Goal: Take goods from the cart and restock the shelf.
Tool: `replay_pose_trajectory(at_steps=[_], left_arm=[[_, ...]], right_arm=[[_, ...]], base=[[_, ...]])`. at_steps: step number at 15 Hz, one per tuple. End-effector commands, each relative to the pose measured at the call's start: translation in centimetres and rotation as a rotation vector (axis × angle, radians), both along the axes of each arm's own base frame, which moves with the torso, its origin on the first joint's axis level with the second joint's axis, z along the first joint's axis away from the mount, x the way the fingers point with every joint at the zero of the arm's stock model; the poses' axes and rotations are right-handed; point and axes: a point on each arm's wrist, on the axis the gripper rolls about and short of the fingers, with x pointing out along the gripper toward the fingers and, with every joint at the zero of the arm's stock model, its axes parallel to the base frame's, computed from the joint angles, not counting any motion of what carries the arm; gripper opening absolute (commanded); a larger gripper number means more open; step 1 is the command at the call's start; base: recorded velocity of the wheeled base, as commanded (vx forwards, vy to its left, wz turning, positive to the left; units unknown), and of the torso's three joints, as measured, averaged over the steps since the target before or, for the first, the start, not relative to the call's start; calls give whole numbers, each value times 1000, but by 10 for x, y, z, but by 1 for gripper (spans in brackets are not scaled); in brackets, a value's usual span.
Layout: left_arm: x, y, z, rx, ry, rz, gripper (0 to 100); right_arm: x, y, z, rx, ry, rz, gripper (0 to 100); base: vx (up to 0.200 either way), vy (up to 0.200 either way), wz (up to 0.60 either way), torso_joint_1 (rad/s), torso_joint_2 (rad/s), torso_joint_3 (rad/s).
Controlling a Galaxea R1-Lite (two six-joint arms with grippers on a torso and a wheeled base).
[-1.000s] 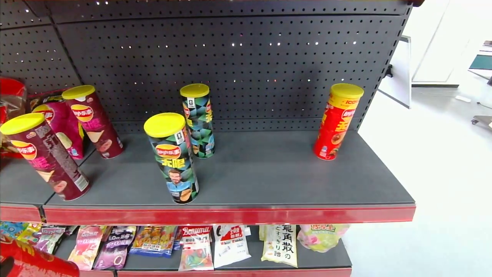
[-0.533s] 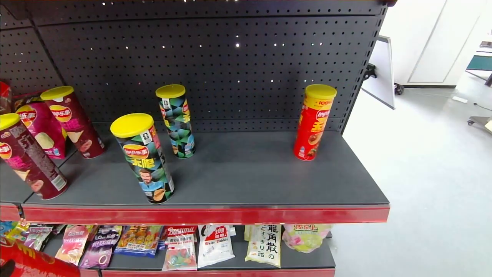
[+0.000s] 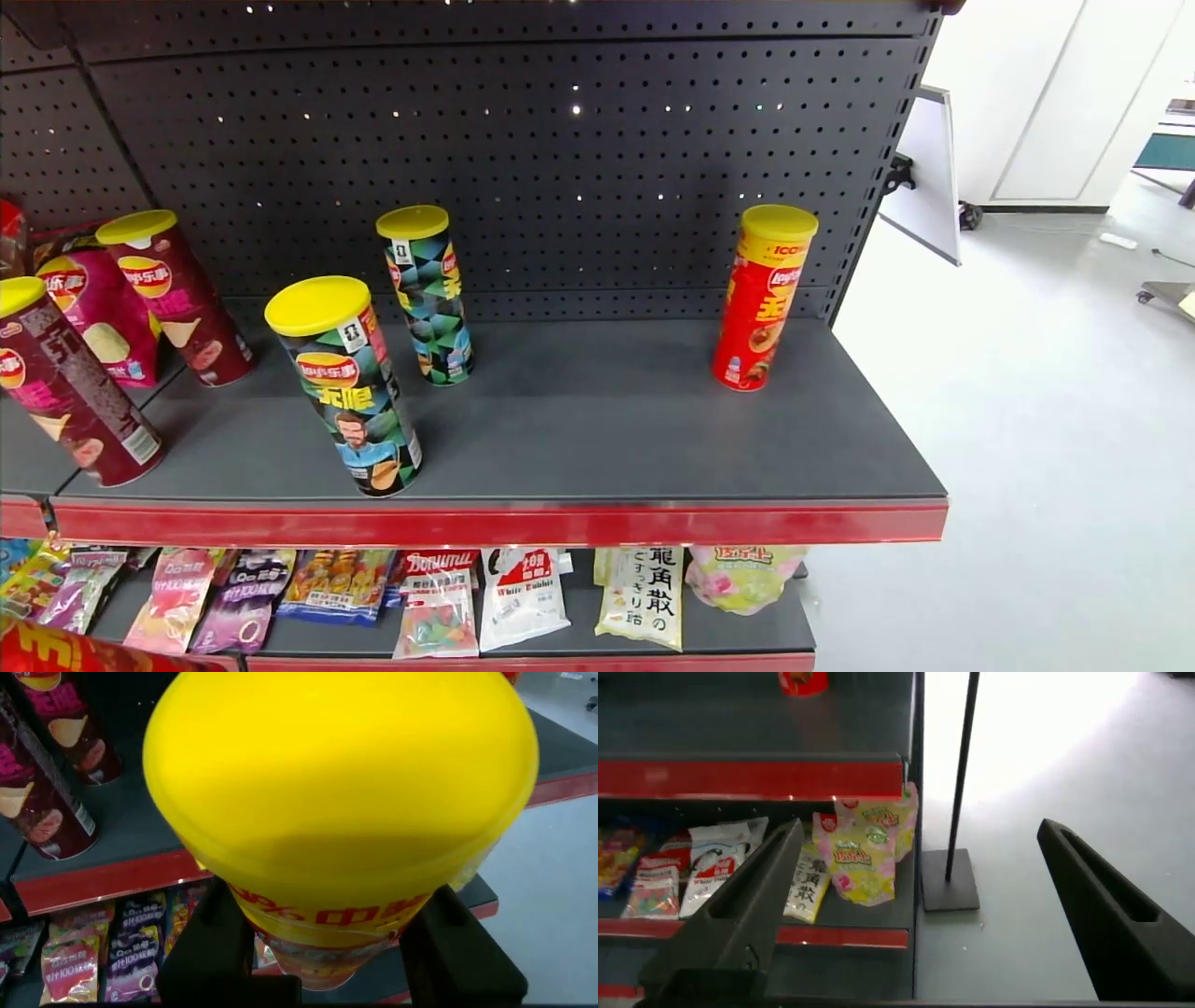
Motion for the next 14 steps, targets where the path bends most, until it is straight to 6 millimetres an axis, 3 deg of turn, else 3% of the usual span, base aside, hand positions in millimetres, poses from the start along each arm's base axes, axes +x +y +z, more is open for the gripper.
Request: replay_pose_trajectory(at_steps=[1,2,4,5,6,10,14], left_arm=[[5,0,-1,0,34,-2,0],[11,0,-6,4,74,-1,0],[14,0,-3,8,86,21,0],[14,0,-3,8,89,19,0],[18,0,2,8,97,16,0],[20,0,4,7,105,12,0],[22,0,6,9,112,11,0]], right_arm=[[62,4,118,160,82,93,100],[112,9,132,173,175,131,100],[189,18,123,173,139,244,100],[207,20,116,156,124,290,100],[238,25,99,87,124,358,100],[299,26,70,10,176,592,100],[345,27,53,-7,110,674,100]], base=[[0,0,0,0,0,0],[0,0,0,0,0,0],[0,0,0,0,0,0],[0,0,0,0,0,0],[0,0,0,0,0,0],[0,0,0,0,0,0],[0,0,0,0,0,0]])
